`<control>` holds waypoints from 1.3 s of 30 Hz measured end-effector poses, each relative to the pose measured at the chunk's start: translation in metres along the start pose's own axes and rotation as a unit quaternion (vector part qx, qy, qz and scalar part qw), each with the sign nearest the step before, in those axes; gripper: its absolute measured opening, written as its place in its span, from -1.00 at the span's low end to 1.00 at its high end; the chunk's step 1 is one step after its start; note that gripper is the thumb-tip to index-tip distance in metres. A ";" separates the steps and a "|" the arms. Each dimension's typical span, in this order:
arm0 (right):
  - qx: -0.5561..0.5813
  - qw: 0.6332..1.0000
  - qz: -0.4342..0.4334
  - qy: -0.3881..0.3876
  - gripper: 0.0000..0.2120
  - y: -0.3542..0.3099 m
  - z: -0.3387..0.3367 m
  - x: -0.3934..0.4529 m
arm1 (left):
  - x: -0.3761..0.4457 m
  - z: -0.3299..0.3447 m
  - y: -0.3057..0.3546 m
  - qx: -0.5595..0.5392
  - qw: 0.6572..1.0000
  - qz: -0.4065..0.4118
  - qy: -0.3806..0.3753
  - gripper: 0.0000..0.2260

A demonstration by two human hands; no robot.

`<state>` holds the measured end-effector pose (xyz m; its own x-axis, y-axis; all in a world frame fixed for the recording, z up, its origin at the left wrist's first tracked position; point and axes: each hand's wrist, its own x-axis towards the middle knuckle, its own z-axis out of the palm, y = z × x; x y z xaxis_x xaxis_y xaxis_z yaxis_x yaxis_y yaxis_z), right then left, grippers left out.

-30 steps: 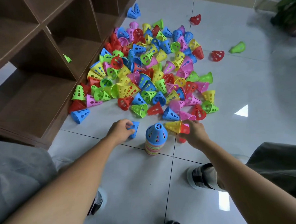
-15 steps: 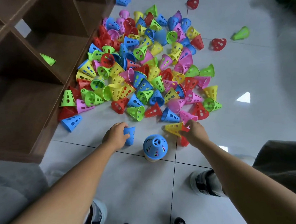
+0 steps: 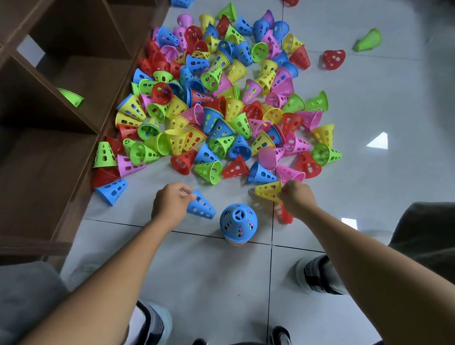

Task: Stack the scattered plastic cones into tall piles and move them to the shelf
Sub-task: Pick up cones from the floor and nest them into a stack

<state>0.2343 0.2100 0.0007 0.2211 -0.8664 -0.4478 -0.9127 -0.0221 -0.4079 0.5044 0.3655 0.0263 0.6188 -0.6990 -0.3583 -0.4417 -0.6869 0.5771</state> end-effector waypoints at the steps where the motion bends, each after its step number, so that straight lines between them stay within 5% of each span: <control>1: 0.006 1.000 0.001 0.002 -0.88 0.002 0.000 -0.001 | -0.001 -0.006 0.006 -0.037 0.999 -0.001 0.012 -0.94; 8: 0.100 0.995 0.007 0.014 -0.91 0.007 -0.010 -0.012 | -0.023 -0.051 0.062 -0.291 0.957 0.013 0.011 -0.95; 18: 0.377 0.926 0.003 0.009 -0.84 0.000 -0.044 -0.044 | -0.053 -0.066 0.103 -0.447 0.868 0.010 -0.217 -0.93; 31: 0.526 0.823 -0.087 -0.196 -0.81 -0.014 -0.118 -0.082 | -0.078 -0.052 0.079 -0.374 0.883 0.000 -0.284 -0.85; 39: 0.446 0.828 -0.157 -0.301 -0.83 -0.050 -0.137 -0.108 | -0.086 -0.030 0.060 -0.355 0.907 -0.012 -0.225 -0.80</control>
<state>0.2086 0.2361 0.1783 0.7761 -0.4763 -0.4133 -0.2192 0.4106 -0.8850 0.4441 0.3903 0.1136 0.2247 -0.8057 -0.5480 0.1973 -0.5131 0.8354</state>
